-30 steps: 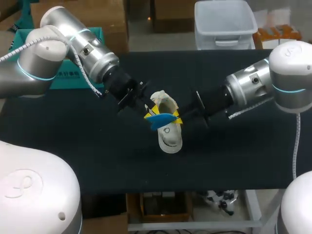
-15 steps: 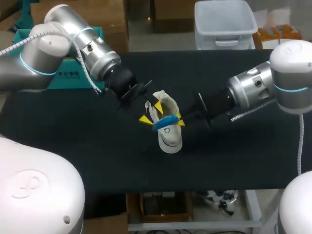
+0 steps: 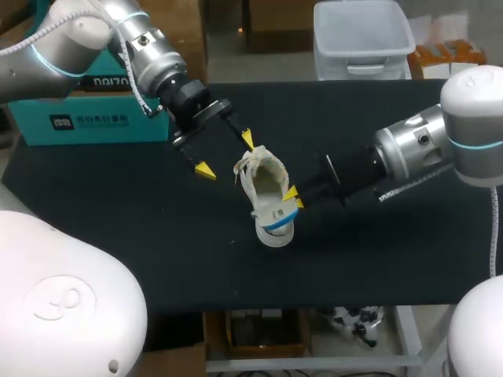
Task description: Open the shoe tongue, take the insole out of the shoe, put the insole back into the shoe, and pack the shoe into the shoebox
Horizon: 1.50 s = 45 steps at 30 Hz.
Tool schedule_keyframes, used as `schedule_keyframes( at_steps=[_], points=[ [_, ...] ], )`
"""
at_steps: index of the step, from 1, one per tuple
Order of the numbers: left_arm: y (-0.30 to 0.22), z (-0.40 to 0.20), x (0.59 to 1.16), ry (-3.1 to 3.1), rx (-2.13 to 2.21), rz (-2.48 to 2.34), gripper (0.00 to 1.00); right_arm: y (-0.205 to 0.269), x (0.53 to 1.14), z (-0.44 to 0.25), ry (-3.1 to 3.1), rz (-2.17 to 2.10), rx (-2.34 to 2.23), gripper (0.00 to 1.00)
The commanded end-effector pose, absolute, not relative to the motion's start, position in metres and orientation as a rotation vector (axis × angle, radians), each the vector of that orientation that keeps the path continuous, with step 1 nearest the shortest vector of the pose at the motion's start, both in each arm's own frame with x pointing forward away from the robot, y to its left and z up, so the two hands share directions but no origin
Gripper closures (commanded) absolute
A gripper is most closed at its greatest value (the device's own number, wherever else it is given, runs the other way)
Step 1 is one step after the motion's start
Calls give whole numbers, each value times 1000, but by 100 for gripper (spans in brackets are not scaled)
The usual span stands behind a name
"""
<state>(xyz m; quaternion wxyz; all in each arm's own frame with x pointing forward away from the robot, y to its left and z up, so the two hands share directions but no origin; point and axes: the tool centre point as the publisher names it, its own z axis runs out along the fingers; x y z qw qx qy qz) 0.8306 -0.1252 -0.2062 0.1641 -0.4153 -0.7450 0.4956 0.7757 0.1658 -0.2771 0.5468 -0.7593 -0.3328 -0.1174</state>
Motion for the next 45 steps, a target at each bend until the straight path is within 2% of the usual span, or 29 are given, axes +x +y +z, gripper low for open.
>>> schedule_keyframes(
  at_steps=[1,24,38,45],
  points=[
    [-118,-204,846,-2059,-1231,1285,0,162,778,-276,-784,-264,-1790,100],
    [-100,-205,877,-2151,-1232,1224,0,163,787,-275,-773,-231,-1772,100],
    [-100,-219,819,-2344,-1132,1755,0,166,791,-283,-775,-287,-1761,100],
    [-105,-218,814,-2486,-936,1851,0,168,791,-278,-753,-398,-1794,100]
  ],
)
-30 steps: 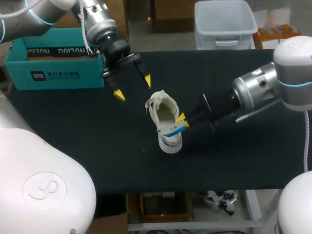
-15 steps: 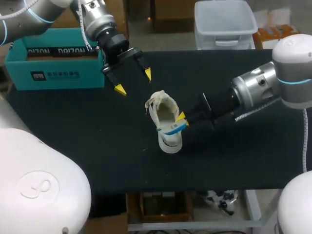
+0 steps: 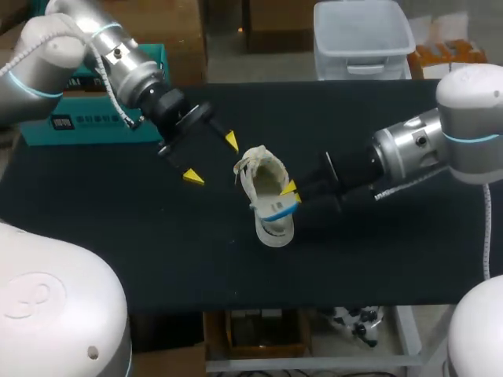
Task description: Open the shoe tongue, take the insole out of the shoe, put the insole back into the shoe, and pack the shoe into the shoebox
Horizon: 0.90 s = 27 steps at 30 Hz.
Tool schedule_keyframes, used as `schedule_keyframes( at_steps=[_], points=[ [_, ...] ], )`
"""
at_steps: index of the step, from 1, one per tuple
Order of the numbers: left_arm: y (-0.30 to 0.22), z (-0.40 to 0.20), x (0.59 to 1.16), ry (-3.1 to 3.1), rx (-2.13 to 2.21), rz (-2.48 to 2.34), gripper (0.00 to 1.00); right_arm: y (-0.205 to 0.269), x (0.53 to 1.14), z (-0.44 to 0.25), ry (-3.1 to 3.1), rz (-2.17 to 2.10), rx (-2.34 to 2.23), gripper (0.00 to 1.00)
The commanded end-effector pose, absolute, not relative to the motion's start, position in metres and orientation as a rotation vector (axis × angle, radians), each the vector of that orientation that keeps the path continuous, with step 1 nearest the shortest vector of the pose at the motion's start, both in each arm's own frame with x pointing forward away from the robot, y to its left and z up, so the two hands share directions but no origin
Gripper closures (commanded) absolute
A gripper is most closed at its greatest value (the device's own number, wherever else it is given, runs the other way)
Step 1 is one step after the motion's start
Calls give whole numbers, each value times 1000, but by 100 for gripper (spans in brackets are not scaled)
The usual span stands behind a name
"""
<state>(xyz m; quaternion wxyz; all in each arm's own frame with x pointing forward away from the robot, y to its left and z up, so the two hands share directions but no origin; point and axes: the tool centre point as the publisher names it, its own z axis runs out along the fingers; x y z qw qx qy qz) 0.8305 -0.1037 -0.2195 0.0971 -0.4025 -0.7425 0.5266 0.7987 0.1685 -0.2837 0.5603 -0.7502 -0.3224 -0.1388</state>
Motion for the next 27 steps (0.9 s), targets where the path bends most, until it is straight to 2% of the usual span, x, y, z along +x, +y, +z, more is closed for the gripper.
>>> schedule_keyframes(
  at_steps=[1,17,27],
  points=[
    [-105,-218,814,-2486,-936,1851,0,168,792,-275,-765,-401,-1814,100],
    [-105,-218,814,-2486,-936,1851,0,168,792,-275,-765,-401,-1814,100],
    [-112,-222,816,-2514,-962,1848,0,166,795,-305,-635,-541,-1782,100]
  ],
)
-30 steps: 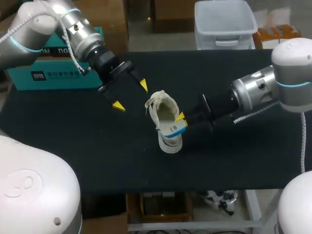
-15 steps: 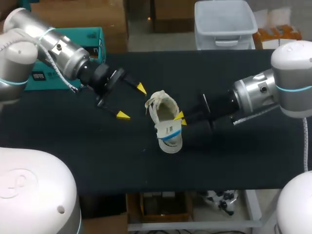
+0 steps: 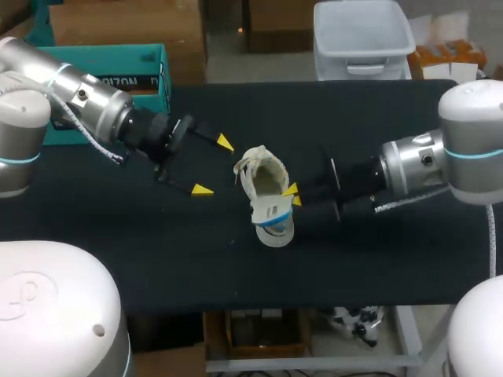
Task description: Open the shoe tongue, take the insole out of the shoe, put the insole back into the shoe, and pack the shoe into the shoebox
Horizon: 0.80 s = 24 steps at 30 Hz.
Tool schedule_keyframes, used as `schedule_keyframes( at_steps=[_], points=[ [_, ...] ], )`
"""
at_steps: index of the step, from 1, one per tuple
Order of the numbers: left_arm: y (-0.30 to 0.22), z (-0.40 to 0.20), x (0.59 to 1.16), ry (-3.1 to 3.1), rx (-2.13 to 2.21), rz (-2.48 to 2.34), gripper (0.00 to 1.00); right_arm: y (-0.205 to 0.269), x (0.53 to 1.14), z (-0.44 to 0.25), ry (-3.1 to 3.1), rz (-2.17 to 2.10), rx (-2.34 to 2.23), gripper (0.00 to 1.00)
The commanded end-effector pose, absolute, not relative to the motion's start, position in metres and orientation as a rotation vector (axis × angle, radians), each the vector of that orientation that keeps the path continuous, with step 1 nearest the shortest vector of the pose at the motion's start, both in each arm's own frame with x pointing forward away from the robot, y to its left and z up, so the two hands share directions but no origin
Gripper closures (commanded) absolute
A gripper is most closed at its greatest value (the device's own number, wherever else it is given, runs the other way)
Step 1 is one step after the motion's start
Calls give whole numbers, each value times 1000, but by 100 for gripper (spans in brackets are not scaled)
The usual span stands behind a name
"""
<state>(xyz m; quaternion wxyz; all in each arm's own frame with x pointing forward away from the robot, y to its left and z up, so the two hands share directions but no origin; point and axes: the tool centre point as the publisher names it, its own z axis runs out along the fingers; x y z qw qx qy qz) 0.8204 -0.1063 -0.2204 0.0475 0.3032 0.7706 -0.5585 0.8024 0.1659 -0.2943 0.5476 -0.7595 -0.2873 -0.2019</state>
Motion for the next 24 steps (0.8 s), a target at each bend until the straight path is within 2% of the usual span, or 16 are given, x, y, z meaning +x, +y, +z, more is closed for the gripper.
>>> schedule_keyframes(
  at_steps=[1,24],
  points=[
    [-114,-223,817,2319,889,-1708,0,166,794,-305,-622,-554,-1788,100],
    [-135,-261,824,2255,1057,-1576,0,164,815,-324,-537,-711,-1719,100]
  ],
)
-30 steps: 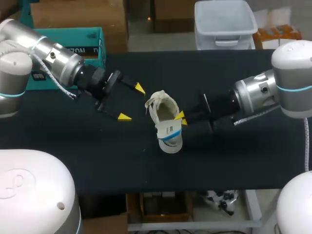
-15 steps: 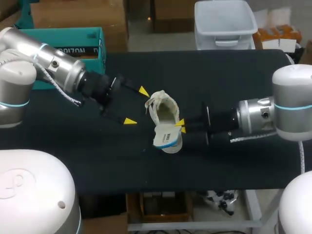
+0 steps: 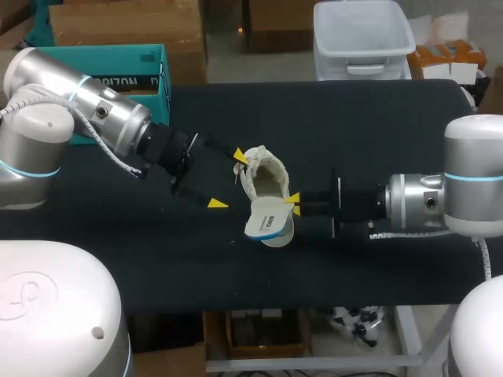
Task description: Open the shoe tongue, take the insole out of the shoe, put the insole back into the shoe, and pack the shoe into the shoebox
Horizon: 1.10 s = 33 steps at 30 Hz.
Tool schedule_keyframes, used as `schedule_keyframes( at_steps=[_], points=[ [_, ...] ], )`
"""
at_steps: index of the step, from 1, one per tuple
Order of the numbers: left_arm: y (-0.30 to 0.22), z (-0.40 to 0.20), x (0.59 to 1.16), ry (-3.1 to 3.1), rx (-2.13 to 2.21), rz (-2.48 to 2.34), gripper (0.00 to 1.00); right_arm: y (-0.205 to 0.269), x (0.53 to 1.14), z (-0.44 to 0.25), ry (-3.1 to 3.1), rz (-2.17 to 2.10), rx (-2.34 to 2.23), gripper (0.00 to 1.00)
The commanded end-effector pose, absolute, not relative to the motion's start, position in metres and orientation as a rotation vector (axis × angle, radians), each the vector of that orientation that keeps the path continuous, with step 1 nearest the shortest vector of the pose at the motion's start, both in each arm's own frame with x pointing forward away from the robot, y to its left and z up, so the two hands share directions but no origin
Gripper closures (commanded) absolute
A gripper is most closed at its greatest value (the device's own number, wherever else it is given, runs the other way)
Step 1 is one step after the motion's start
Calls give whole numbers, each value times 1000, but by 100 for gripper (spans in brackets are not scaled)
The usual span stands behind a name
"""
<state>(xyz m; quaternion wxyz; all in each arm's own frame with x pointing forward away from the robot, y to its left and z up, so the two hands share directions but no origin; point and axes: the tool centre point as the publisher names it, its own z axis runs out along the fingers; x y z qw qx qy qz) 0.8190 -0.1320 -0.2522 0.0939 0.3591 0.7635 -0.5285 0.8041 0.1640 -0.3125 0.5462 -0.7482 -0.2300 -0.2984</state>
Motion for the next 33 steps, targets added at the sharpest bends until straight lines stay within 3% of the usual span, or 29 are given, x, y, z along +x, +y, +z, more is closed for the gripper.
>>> schedule_keyframes(
  at_steps=[1,17,18,20,21,24,30,33],
  points=[
    [-135,-262,826,2261,1055,-1567,0,164,817,-325,-538,-711,-1709,100],
    [-153,-296,835,2231,1084,-1554,0,173,830,-330,-530,-672,-1699,100],
    [-154,-298,835,2231,1086,-1553,4,174,830,-331,-528,-670,-1699,100],
    [-156,-301,835,2226,1091,-1545,27,174,830,-331,-522,-667,-1704,100],
    [-157,-302,835,2223,1088,-1545,44,174,829,-331,-521,-667,-1705,100],
    [-160,-305,837,2213,1083,-1530,68,173,828,-330,-515,-669,-1714,100],
    [-167,-310,836,2219,1098,-1512,74,172,827,-330,-508,-676,-1722,100],
    [-170,-313,835,2227,1116,-1498,82,171,827,-332,-502,-678,-1722,100]
  ],
)
